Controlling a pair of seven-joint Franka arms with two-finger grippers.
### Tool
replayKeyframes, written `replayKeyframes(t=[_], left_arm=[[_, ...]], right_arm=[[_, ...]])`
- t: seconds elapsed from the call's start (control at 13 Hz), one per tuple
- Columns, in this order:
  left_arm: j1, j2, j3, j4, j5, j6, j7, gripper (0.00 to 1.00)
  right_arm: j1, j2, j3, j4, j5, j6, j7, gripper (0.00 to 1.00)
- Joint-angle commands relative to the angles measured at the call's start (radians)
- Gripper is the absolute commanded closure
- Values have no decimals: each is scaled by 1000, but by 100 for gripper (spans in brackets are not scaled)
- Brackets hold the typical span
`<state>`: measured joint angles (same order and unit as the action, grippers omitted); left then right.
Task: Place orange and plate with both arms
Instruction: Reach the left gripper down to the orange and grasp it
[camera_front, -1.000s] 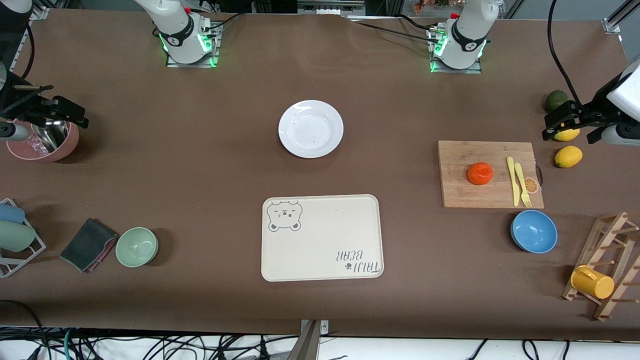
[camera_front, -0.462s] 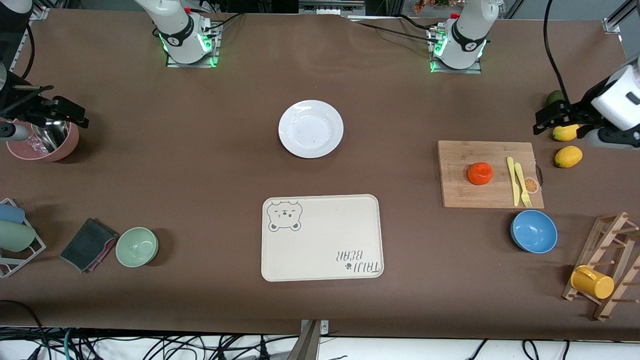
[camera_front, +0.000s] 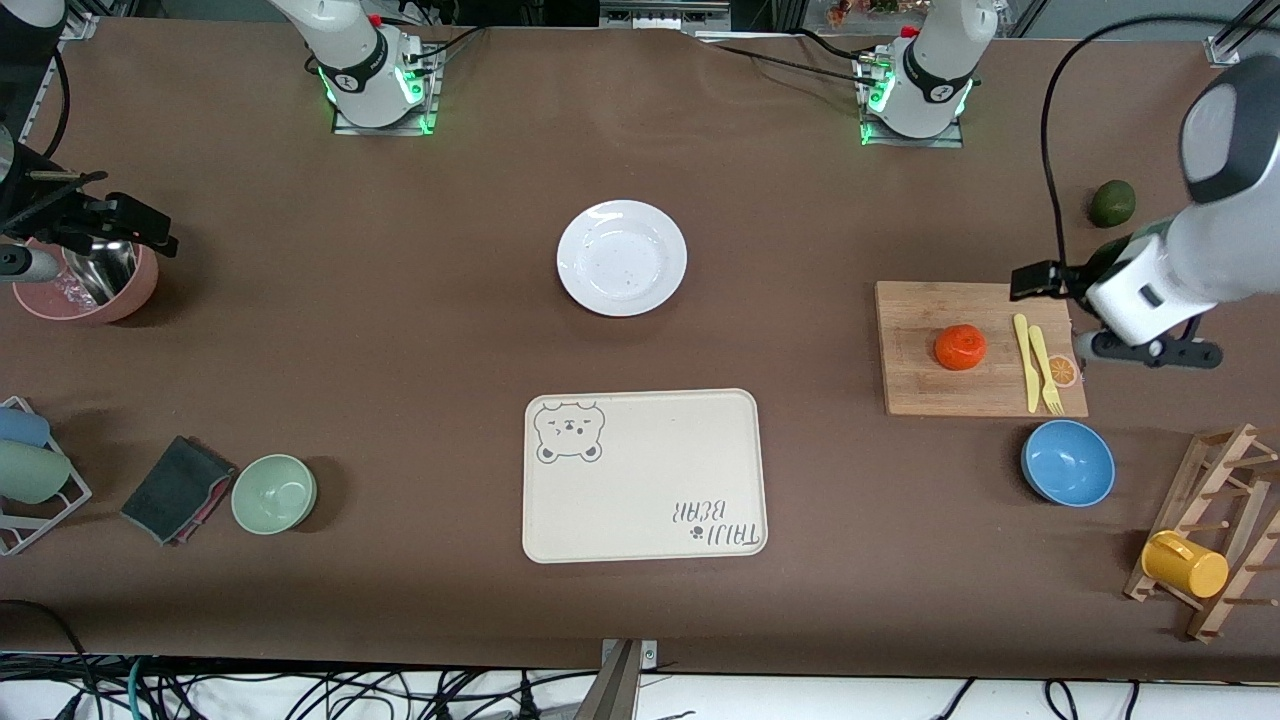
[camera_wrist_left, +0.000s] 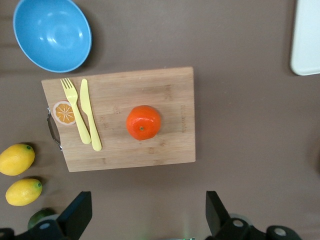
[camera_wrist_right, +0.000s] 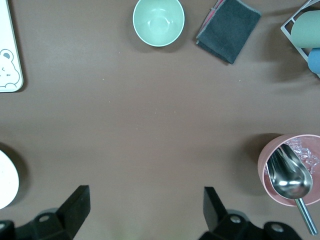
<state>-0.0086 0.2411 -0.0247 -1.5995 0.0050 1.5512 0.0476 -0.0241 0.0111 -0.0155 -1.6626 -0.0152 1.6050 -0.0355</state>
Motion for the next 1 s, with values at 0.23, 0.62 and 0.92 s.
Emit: replayKeyframes(t=[0.23, 0.62, 0.92], left_arm=[[10, 47, 0, -139, 62, 171, 17, 0], [42, 35, 0, -413, 50, 488, 18, 0], [41, 84, 0, -468, 47, 569, 15, 0]], right_arm=[[4, 6, -4, 20, 14, -13, 6, 0], [6, 6, -4, 21, 12, -10, 6, 0], [6, 6, -4, 21, 12, -10, 6, 0]])
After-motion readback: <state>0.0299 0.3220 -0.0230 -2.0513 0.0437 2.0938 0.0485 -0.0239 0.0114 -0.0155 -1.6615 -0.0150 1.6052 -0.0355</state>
